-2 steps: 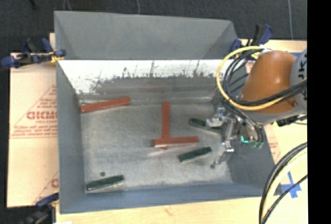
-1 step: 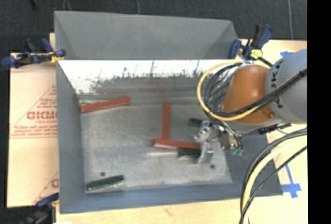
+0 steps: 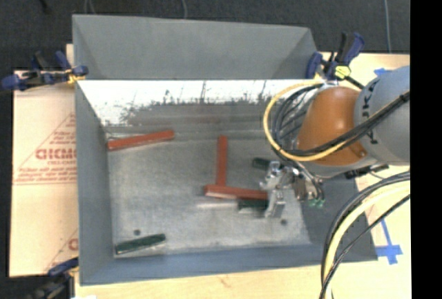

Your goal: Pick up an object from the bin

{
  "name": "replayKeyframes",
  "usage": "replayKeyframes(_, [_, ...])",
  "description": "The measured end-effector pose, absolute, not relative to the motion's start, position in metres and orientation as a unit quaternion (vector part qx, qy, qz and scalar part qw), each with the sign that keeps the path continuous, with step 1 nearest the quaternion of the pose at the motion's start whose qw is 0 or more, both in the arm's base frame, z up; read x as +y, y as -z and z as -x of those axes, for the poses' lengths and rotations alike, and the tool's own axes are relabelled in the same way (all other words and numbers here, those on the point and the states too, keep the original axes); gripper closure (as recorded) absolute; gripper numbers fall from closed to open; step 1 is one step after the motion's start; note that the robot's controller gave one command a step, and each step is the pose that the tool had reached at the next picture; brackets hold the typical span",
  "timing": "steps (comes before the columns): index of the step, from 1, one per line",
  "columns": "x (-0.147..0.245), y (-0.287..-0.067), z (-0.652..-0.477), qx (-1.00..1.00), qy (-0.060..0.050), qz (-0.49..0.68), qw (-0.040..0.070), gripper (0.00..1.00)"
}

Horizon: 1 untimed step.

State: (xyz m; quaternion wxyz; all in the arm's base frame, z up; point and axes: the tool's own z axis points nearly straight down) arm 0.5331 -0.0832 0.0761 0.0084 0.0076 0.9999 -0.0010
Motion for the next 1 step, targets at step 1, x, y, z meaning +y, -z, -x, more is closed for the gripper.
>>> replayKeyframes(1, [-0.1288, -0.2523, -0.4874, 1.000, 0.002, -0.003, 0.005, 1.00])
